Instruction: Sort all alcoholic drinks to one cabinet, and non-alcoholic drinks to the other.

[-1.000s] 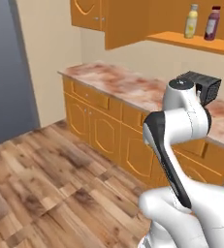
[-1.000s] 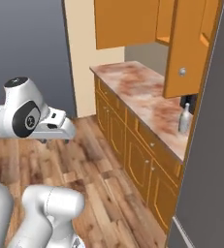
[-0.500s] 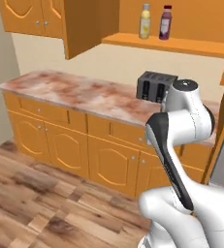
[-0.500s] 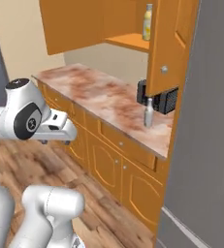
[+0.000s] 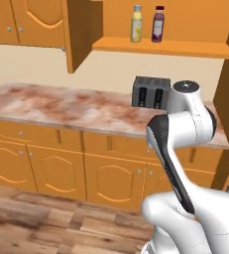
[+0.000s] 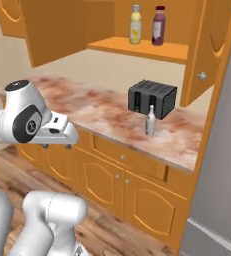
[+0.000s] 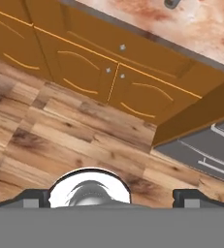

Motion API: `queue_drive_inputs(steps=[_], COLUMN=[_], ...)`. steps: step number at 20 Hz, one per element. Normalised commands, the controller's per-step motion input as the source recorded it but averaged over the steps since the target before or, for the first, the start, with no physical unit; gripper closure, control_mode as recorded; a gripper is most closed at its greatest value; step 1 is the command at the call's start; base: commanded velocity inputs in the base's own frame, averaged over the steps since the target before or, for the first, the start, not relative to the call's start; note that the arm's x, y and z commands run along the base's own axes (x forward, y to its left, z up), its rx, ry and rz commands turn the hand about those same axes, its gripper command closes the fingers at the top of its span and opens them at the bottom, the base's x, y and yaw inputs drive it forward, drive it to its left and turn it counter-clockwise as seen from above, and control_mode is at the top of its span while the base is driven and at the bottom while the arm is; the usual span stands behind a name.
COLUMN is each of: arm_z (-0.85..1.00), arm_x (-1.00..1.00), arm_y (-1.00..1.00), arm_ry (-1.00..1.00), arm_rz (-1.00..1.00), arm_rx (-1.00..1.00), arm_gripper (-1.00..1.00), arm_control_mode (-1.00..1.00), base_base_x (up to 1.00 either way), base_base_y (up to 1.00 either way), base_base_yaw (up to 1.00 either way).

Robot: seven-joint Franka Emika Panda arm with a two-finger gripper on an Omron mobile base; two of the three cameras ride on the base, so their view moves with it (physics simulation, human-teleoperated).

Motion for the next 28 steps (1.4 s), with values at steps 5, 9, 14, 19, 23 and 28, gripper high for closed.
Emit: queue_drive_inputs(steps=[5, 9, 14, 19, 23, 28], arm_z=[0.0, 0.0, 0.0, 0.0, 0.0, 0.0], arm_x=[0.0, 0.0, 0.0, 0.0, 0.0, 0.0], arm_y=[0.0, 0.0, 0.0, 0.0, 0.0, 0.0], arm_ry=[0.0, 0.0, 0.0, 0.0, 0.0, 0.0], arm_rz=[0.0, 0.0, 0.0, 0.0, 0.0, 0.0], arm_rx=[0.0, 0.0, 0.0, 0.0, 0.0, 0.0], arm_gripper=[-1.0, -1.0, -1.0, -1.0, -1.0, -1.0], arm_control_mode=[1.0, 1.0, 1.0, 1.0, 1.0, 1.0], base_base_x=[0.47, 0.67, 0.61, 0.73, 0.27, 0.07], base_base_y=[0.37, 0.37, 0.16, 0.12, 0.28, 0.35], base_base_yaw=[-0.5, -0.48, -0.42, -0.39, -0.2, -0.03])
